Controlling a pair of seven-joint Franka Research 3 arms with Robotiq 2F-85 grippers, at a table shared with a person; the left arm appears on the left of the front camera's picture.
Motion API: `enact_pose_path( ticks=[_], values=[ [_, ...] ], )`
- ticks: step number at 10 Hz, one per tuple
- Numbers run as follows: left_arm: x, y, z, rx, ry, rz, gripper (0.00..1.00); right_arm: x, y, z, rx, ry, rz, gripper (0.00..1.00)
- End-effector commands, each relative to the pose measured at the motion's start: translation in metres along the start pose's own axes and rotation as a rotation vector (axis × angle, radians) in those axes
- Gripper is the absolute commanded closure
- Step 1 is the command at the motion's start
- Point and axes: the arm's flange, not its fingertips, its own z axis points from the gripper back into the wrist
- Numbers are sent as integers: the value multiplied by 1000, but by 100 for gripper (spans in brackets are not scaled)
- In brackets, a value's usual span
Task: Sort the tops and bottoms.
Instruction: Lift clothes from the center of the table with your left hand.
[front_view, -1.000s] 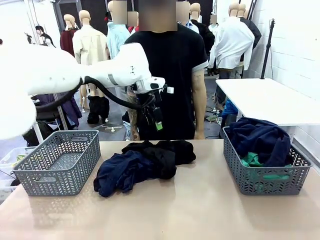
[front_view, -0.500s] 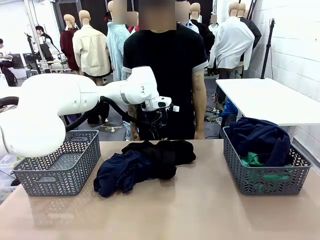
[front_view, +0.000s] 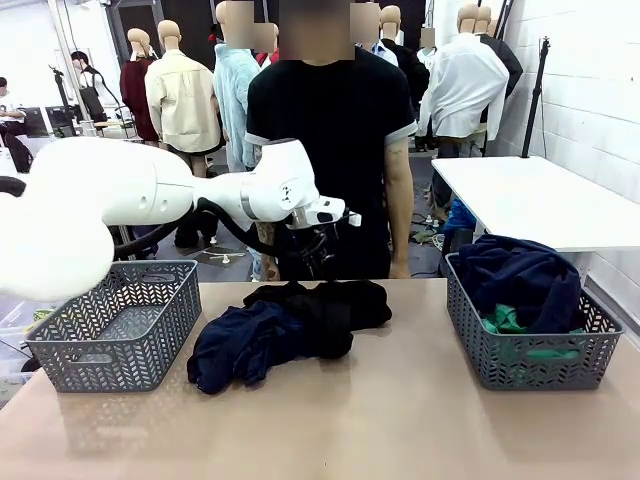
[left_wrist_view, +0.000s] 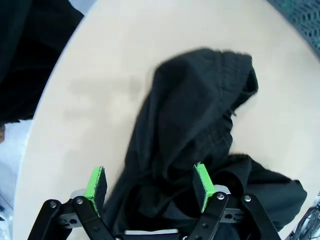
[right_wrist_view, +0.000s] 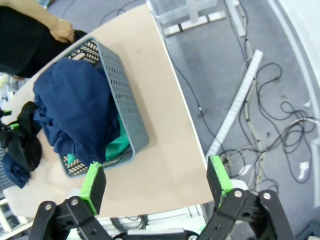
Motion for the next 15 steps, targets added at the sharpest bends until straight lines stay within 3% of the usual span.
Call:
enact_pose_path(
  ticks=[1, 6, 7, 11, 12, 15],
  values=[
    [-41, -12, 5, -79, 27, 27, 11, 0, -1, 1, -17, 9, 16, 0],
    [-47, -8, -6, -235, 66, 99, 11, 0, -1, 1, -17, 9, 16, 0],
    [-46, -5, -10, -233, 84, 101, 16, 0, -1, 1, -17, 9, 16, 0],
    [-43, -9, -13, -247, 118, 63, 90, 0, -1, 1, -17, 9, 16, 0],
    [-43, -11, -14, -255, 128, 56, 100, 0, -1, 1, -17, 9, 16, 0],
    [-43, -11, -14, -262, 133, 47, 100, 0, -1, 1, -17, 9, 16, 0]
  ],
)
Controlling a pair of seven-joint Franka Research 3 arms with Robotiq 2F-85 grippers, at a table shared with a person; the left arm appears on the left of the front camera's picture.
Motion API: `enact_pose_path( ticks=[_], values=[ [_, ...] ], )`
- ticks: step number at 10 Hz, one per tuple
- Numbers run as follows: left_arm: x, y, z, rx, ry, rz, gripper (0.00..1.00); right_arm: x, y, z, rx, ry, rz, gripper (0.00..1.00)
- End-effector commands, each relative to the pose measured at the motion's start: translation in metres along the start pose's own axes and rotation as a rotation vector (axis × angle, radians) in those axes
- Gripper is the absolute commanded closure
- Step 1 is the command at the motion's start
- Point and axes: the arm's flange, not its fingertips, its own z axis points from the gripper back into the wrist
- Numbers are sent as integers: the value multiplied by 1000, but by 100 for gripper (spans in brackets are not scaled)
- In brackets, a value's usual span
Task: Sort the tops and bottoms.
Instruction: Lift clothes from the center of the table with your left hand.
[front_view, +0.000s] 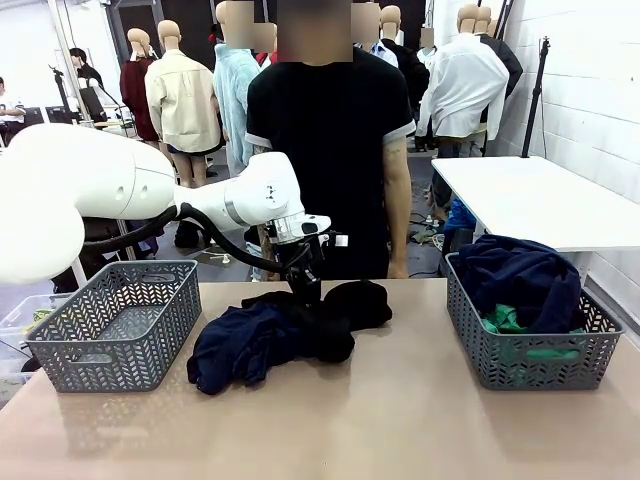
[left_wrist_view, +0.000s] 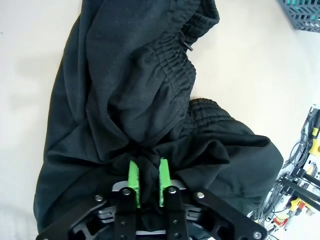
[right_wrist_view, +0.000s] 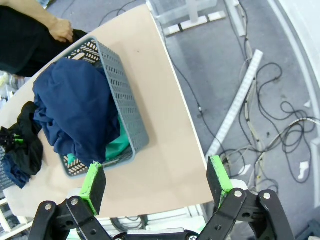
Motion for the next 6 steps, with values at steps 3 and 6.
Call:
enact_pose_path(
  ticks=[3, 6],
  values=[
    [1, 1, 7, -13, -8, -45, 100, 0, -1, 1, -17, 9, 16, 0],
    [7, -11, 32, 29, -19, -94, 100, 0, -1, 1, -17, 9, 16, 0]
  ],
)
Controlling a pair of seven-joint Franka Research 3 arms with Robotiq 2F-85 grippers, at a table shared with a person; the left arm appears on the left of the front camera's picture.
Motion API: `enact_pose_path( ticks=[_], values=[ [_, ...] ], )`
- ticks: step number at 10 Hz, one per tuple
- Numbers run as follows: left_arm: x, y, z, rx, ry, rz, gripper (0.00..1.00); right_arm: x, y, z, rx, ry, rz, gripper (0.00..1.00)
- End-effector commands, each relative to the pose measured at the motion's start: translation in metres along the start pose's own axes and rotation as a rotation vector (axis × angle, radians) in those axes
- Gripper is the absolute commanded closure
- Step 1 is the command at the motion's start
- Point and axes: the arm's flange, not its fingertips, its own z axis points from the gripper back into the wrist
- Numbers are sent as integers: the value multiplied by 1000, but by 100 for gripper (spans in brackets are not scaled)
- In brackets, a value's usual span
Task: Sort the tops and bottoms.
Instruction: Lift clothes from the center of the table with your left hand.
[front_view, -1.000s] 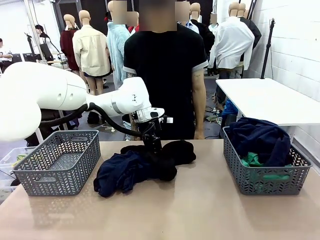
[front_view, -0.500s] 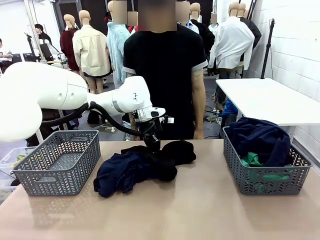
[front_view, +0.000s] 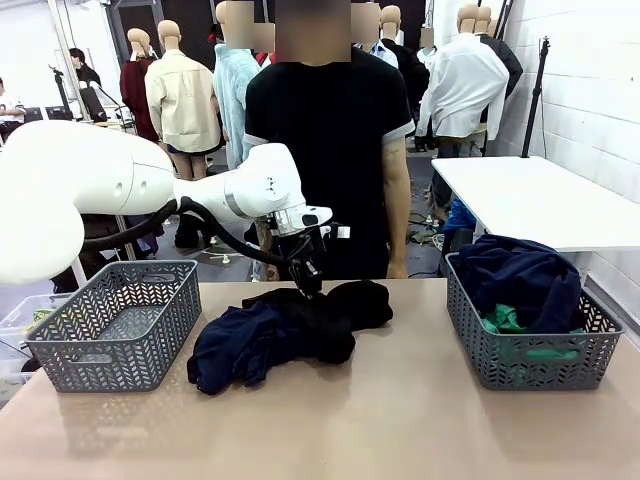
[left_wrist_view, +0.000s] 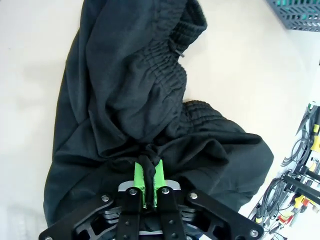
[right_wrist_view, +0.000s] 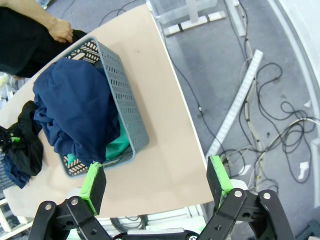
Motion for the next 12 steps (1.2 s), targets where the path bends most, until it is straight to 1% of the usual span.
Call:
enact_pose_path(
  ticks=[1, 2, 3, 4, 5, 7, 8, 9, 10, 12],
  values=[
    [1, -14, 21, 13, 6, -90, 100, 0, -1, 1, -17, 9, 16, 0],
    [4, -24, 34, 21, 21, -101, 100, 0, -1, 1, -17, 9, 16, 0],
    [6, -42, 57, 81, 23, -118, 100, 0, -1, 1, -17, 9, 16, 0],
    [7, -59, 80, 135, 1, -147, 100, 0, -1, 1, -17, 9, 16, 0],
    [6, -75, 102, 215, -37, -169, 100, 0, -1, 1, -17, 9, 16, 0],
    [-3, -103, 137, 313, -91, -190, 100, 0, -1, 1, -17, 9, 16, 0],
    [-4, -105, 152, 327, -120, -179, 100, 0, -1, 1, -17, 9, 16, 0],
    [-6, -112, 171, 340, -169, -195, 100, 0, -1, 1, -17, 9, 16, 0],
    [-11, -127, 190, 345, -192, -225, 100, 0, -1, 1, -17, 9, 16, 0],
    [-20, -170, 233, 411, -240, -255, 100, 0, -1, 1, -17, 9, 16, 0]
  ],
)
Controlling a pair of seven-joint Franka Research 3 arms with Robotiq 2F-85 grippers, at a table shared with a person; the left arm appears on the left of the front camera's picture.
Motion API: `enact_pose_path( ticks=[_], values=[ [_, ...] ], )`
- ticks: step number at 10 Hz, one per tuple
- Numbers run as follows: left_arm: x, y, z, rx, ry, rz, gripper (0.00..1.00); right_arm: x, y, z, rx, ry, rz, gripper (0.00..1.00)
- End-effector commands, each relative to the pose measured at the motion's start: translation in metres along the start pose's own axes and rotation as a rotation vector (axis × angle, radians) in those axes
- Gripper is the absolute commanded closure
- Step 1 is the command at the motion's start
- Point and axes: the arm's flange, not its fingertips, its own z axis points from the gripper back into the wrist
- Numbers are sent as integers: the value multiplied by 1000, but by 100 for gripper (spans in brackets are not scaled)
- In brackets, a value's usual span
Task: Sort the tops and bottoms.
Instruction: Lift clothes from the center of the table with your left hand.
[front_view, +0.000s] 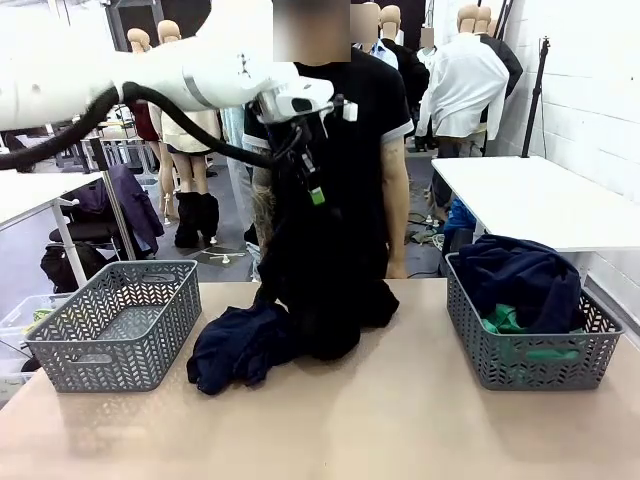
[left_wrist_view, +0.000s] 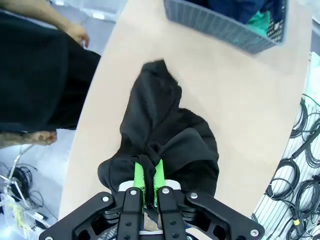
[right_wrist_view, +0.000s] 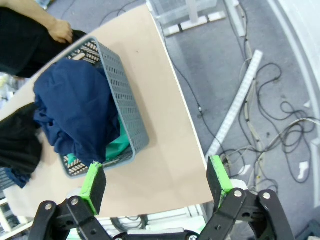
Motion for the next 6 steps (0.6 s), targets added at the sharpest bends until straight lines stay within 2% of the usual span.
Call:
enact_pose_path(
  ticks=[1, 3, 4, 5, 6],
  values=[
    [-4, -31, 61, 46, -45, -24, 100, 0, -1, 1, -17, 10, 16, 0],
    [4, -61, 135, 68, -136, -14, 100, 0, -1, 1, -17, 10, 16, 0],
    [8, -80, 172, 145, -191, 4, 100, 0, -1, 1, -17, 10, 16, 0],
    [11, -99, 214, 142, -249, 26, 100, 0, -1, 1, -17, 10, 16, 0],
    [10, -115, 237, 137, -268, 27, 100, 0, -1, 1, -17, 10, 16, 0]
  ],
)
